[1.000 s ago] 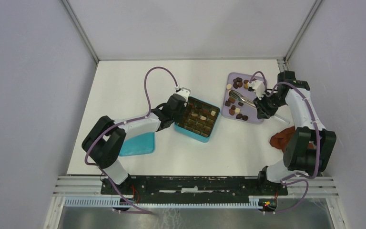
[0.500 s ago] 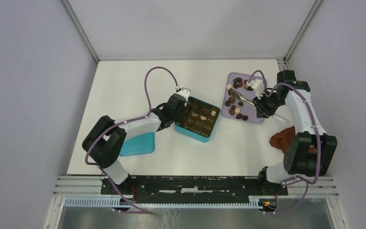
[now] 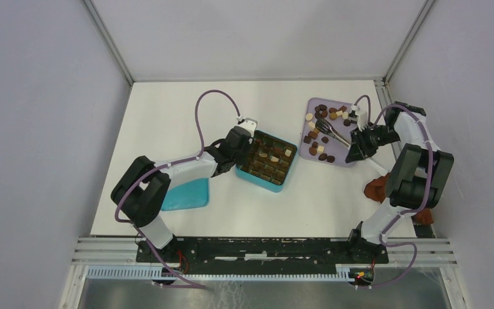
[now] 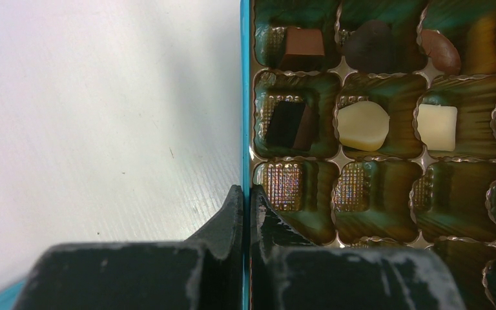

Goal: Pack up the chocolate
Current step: Pick up the fake chocolate from the plate.

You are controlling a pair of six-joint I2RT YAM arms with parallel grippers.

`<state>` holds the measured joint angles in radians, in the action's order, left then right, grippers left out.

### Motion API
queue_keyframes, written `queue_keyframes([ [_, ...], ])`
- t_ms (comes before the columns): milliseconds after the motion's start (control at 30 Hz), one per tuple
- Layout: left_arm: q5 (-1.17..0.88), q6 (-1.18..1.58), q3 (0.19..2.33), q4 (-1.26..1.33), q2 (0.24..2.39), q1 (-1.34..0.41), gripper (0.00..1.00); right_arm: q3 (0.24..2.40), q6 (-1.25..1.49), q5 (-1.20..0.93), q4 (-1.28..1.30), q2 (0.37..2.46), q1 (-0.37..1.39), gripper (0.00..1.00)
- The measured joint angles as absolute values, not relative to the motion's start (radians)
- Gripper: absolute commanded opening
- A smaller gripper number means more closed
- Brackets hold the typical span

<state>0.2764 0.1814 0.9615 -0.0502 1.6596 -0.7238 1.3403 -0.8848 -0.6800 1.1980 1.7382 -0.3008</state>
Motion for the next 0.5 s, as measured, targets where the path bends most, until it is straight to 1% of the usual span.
queue_keyframes([
  [233,0.276,0.181,0.962,-0.05,1.66,-0.724,0.02,1.355,-0.833,-0.788,1.229,1.801,-0.332,0.0],
  [267,0.276,0.181,0.962,-0.05,1.66,-0.724,0.02,1.355,-0.828,-0.785,1.228,1.803,-0.332,0.04],
  [300,0.276,0.181,0.962,-0.05,1.66,-0.724,0.02,1.355,-0.824,-0.781,1.225,1.804,-0.332,0.11],
  [333,0.276,0.181,0.962,-0.05,1.66,-0.724,0.02,1.355,-0.817,-0.771,1.218,1.8,-0.331,0.15],
  [433,0.276,0.181,0.962,-0.05,1.66,-0.724,0.02,1.349,-0.796,-0.709,1.166,1.774,-0.33,0.25],
  [500,0.276,0.181,0.962,-0.05,1.66,-0.724,0.02,1.342,-0.789,-0.656,1.132,1.743,-0.33,0.29],
])
